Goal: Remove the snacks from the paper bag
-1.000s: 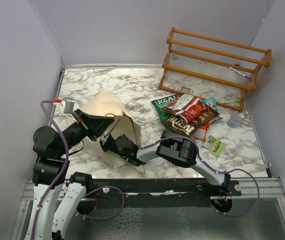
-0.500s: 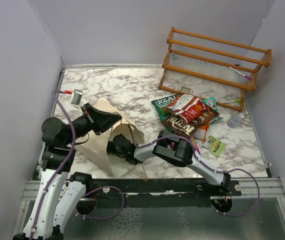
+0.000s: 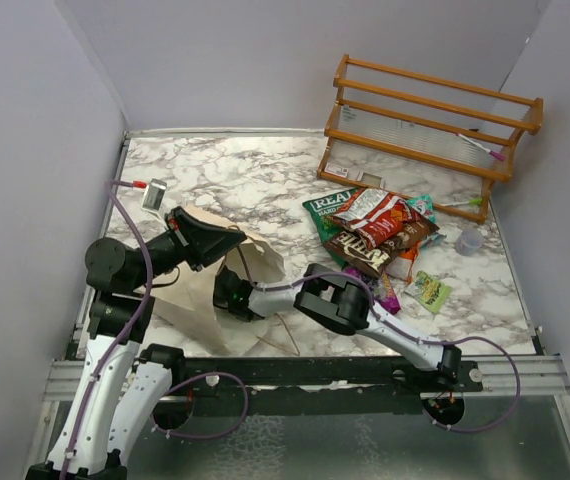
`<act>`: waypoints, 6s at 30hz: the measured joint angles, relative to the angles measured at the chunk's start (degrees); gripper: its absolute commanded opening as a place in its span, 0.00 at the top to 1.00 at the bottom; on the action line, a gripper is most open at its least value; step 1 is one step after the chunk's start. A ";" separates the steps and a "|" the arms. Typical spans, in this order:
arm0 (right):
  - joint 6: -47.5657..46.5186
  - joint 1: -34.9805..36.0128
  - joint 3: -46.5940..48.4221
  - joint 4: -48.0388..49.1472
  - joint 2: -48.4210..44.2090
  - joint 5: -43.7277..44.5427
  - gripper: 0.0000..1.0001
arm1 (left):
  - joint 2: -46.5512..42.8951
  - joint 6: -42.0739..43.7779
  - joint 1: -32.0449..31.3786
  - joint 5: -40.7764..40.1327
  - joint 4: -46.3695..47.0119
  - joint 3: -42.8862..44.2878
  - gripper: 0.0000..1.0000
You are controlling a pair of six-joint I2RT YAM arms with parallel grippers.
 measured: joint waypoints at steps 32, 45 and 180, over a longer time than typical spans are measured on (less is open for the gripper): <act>0.87 -5.79 9.90 -10.84 3.43 24.76 0.89 | -2.93 18.86 0.02 -8.94 -32.00 9.84 1.00; -0.11 -5.29 -7.78 -8.96 -8.90 27.12 0.90 | -4.28 21.05 0.00 -20.39 -36.48 8.66 1.00; 16.24 -44.89 -46.93 -69.18 -100.94 26.73 0.01 | 5.68 30.49 0.00 -57.40 -55.25 47.45 0.01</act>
